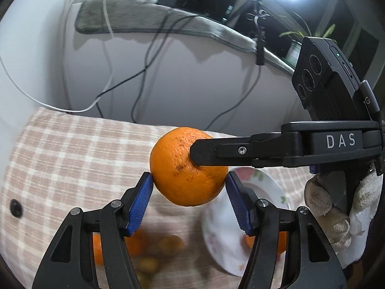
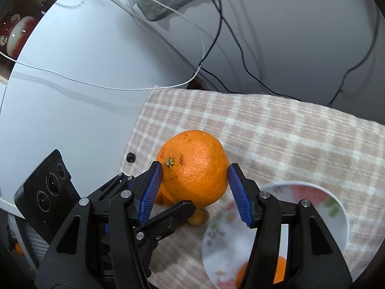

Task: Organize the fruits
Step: 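Carry the second orange with the right gripper onto the plate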

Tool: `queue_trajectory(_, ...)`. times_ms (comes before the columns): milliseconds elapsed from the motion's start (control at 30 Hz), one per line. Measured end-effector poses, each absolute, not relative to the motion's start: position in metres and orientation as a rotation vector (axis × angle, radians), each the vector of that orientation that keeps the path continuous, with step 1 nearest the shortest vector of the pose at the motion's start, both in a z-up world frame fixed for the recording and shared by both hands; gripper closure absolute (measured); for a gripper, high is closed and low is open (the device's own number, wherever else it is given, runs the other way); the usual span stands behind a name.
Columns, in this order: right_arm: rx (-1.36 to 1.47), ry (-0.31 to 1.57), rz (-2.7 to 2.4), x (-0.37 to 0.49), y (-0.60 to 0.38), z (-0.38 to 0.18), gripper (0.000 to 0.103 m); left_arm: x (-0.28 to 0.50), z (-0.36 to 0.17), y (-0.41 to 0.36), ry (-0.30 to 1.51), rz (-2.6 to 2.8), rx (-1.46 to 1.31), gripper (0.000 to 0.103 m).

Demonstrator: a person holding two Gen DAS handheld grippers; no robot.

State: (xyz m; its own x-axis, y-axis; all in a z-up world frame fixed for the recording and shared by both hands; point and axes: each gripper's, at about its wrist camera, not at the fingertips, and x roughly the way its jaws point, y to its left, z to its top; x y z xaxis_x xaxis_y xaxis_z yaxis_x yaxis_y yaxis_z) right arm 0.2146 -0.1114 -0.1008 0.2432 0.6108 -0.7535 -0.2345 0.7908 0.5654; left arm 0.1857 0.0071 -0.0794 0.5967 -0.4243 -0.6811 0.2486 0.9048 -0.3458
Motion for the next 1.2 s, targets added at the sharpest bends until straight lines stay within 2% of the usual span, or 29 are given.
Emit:
queue_trajectory(633,0.389,1.183,0.528,0.173,-0.175,-0.116,0.043,0.166,-0.089,-0.062,0.892,-0.466,-0.138,0.041)
queue_trajectory(1200,0.422,1.195,0.518,0.166,-0.194,-0.125,0.044,0.164,-0.09,-0.084,0.895,-0.496,-0.084,0.041)
